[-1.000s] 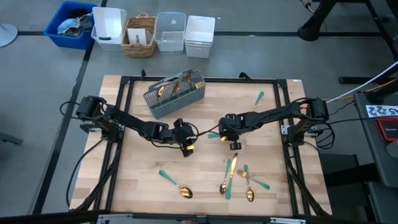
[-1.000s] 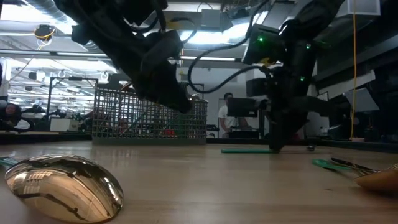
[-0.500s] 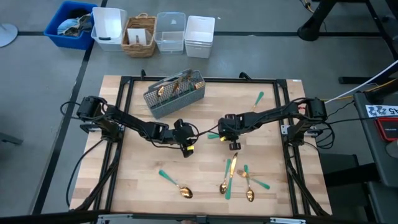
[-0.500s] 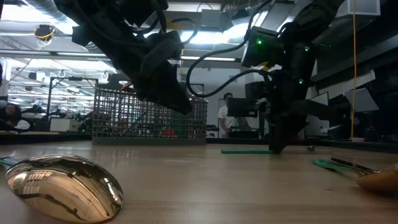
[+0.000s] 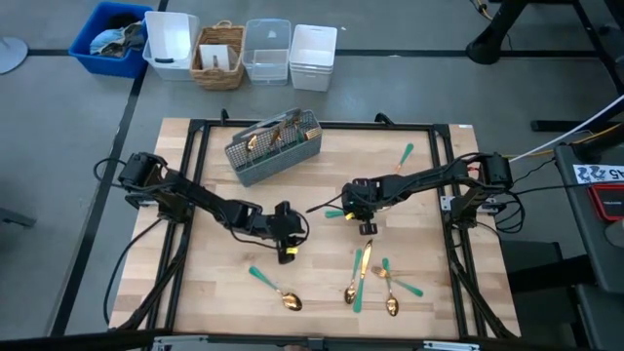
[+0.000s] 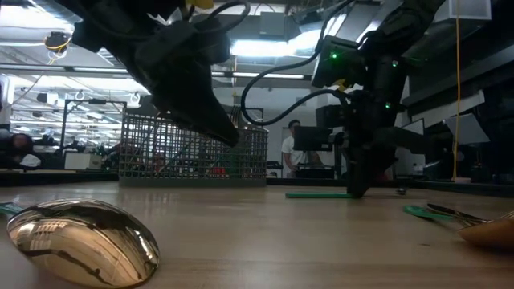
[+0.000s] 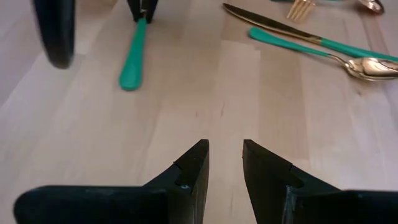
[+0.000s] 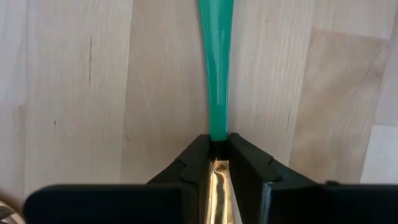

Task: Sort silverware
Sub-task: Put the knife into the middle left section of the silverware holder

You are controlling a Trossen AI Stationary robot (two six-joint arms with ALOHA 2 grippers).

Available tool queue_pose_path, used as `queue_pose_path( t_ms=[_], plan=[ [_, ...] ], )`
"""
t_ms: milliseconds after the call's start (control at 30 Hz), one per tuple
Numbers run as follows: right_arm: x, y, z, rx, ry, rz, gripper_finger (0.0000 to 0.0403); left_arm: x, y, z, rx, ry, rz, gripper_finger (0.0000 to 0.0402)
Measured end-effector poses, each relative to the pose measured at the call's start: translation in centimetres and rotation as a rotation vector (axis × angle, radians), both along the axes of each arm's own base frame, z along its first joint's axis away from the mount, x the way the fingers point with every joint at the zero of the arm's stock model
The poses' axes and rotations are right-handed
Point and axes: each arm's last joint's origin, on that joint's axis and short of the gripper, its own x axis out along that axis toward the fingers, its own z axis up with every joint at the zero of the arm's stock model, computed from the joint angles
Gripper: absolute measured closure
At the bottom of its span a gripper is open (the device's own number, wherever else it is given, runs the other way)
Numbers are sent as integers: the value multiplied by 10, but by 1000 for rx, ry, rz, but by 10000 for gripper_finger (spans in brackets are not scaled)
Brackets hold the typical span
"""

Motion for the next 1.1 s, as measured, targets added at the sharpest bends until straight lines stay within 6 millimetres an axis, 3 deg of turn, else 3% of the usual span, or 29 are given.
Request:
queue_pose_path(
  t_ms=[533,1100],
  plan=[
    [2,0,0,-4,-22,0,302,-1,-2,0,0,-1,-7,314],
    [2,2,1,57,-24,18,372,-1,-2,0,-9,-2,0,314]
  ],
)
